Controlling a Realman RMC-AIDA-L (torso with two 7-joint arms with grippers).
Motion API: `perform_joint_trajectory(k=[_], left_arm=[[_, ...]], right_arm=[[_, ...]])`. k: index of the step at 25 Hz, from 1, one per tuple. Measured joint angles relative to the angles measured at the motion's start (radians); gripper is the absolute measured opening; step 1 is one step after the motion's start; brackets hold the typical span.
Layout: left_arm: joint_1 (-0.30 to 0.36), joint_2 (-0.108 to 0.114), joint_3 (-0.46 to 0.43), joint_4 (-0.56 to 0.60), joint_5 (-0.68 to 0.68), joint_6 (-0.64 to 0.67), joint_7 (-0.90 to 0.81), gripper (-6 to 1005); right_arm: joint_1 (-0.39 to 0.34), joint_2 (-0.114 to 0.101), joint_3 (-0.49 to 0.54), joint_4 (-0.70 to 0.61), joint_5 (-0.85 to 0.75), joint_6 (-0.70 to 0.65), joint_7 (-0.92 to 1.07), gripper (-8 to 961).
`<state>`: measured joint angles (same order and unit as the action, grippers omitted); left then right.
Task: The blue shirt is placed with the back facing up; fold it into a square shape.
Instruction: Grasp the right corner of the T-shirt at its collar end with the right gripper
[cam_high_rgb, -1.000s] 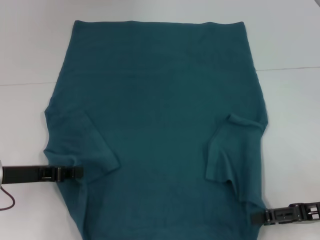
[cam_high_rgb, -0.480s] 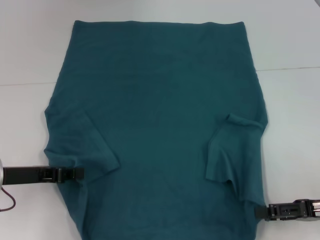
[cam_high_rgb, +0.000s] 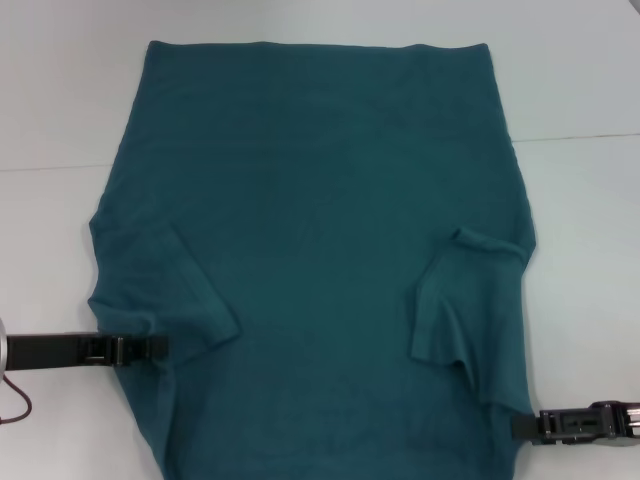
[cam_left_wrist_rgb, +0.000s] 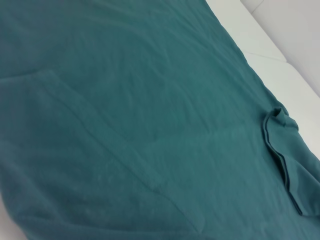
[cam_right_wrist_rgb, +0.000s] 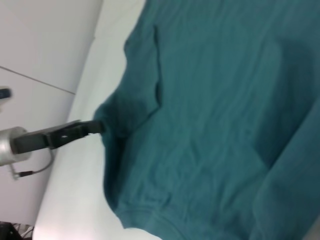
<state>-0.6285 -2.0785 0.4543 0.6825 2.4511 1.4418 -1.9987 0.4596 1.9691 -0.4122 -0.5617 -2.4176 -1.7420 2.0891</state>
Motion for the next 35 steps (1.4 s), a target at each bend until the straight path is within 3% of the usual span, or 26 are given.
perform_joint_trajectory(k=[23, 35], left_arm=[[-0.003, 0.001, 0.000, -0.005, 0.000, 0.000, 0.009, 16], [-0.003, 0.002, 0.000, -0.007, 0.000, 0.000, 0.010, 17]], right_arm=[[0.015, 0.011, -0.008, 0.060, -0.022, 0.040, -0.002, 883], [-0.015, -0.002, 0.051, 0.054, -0.014, 0.024, -0.017, 884]])
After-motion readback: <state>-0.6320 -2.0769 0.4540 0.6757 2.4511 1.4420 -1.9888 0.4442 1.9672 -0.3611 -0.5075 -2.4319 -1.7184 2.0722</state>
